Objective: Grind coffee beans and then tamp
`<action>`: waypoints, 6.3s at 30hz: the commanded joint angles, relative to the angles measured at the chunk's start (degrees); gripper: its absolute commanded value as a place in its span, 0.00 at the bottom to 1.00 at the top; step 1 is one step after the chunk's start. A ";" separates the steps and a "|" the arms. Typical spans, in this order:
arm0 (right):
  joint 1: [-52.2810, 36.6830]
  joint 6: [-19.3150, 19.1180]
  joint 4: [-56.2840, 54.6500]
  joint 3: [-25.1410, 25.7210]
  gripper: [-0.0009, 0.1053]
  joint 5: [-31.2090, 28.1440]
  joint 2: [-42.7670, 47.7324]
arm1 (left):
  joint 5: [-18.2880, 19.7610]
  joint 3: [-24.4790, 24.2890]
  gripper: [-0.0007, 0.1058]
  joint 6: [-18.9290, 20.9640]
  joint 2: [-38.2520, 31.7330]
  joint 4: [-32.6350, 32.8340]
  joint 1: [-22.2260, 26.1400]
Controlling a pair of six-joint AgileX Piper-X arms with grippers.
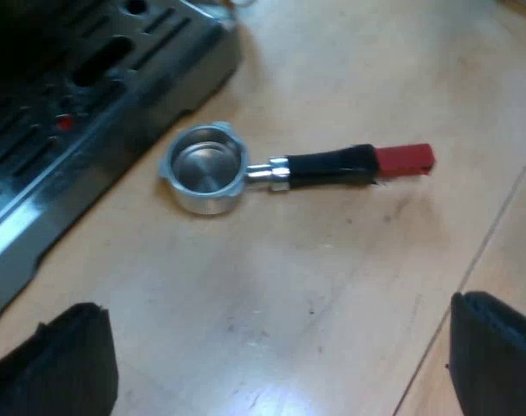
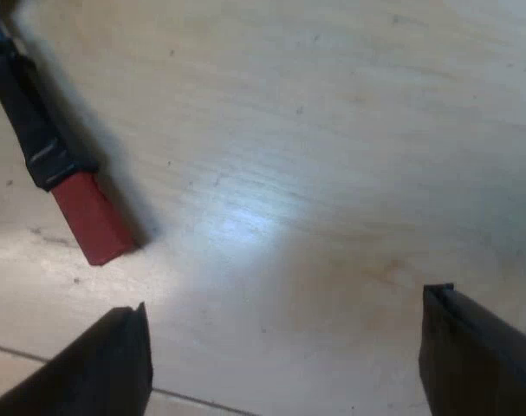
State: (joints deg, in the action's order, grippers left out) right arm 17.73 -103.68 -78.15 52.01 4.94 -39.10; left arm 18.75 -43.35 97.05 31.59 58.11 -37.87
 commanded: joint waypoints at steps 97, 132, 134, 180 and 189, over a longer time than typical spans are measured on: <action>39.96 -4.07 74.91 -17.51 0.63 -0.01 -16.17 | -10.48 2.33 0.07 -2.36 48.83 -10.06 20.23; 39.96 4.85 78.70 -25.71 0.63 -15.02 -15.24 | -9.55 2.33 0.01 1.02 14.29 1.43 3.57; 39.96 4.85 79.83 -26.90 0.63 -15.14 -15.23 | -9.55 2.33 0.01 1.02 14.29 1.33 3.59; 46.54 9.61 86.95 -37.52 0.63 -25.74 -8.33 | -6.50 -19.73 0.01 -7.00 48.30 -5.87 -9.00; 46.54 9.75 86.95 -37.52 0.63 -25.74 -8.33 | -7.41 -19.73 0.01 -6.86 54.19 -8.97 -9.06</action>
State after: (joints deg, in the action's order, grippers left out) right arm 64.15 -93.87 8.89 14.42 -20.41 -47.74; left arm 12.15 -62.63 90.51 85.18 50.45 -46.69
